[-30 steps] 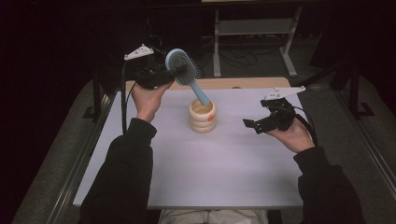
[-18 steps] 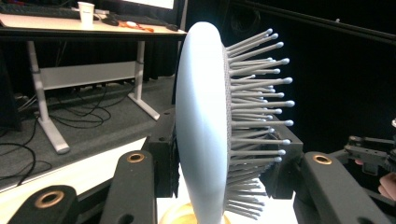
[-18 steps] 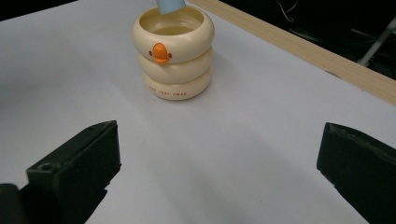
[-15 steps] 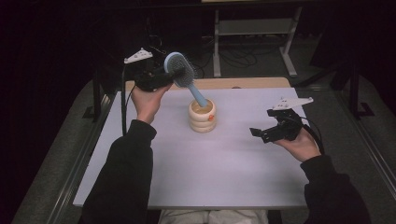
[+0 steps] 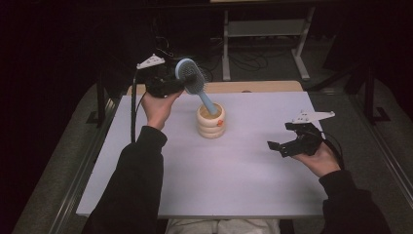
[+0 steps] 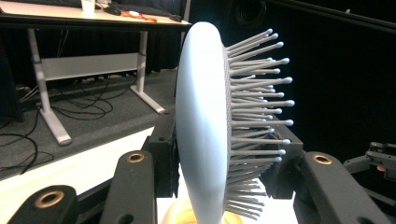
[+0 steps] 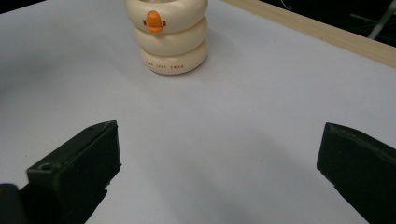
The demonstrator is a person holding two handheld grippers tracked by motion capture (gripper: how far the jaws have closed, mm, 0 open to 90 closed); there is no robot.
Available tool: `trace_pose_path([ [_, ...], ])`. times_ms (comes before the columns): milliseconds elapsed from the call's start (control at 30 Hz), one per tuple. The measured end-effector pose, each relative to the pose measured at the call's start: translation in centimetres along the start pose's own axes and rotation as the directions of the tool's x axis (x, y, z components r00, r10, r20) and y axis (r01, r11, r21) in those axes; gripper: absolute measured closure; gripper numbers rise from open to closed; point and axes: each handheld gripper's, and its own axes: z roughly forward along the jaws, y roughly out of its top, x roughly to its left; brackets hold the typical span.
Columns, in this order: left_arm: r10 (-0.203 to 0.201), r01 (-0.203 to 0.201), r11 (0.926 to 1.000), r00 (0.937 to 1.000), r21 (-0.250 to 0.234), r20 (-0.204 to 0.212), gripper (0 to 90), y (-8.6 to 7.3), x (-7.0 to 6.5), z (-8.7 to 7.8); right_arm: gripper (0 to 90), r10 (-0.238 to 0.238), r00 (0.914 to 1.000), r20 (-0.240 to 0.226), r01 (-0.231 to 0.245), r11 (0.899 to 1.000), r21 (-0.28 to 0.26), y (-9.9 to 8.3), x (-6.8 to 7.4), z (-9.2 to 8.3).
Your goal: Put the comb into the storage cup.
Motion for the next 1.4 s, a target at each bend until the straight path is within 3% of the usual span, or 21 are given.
trace_pose_path([
  [633,-0.027,0.027,0.9995,0.9996,0.015,-0.012,55.1,-1.9,0.7,1.0,0.0,0.023,0.9995,0.023,-0.023,1.0,-0.008,-3.0,0.1,-1.2],
  [900,-0.044,0.044,0.9989,0.9989,0.017,-0.014,54.9,-2.6,0.9,1.5,0.0,0.058,0.9981,0.021,-0.058,0.998,-0.008,-4.0,-0.1,-1.8],
  [1400,-0.106,0.106,0.9942,0.9943,0.012,-0.009,54.9,-4.3,1.6,2.2,0.0,0.066,0.9974,0.028,-0.065,0.997,-0.029,-4.9,-0.1,-2.2],
])
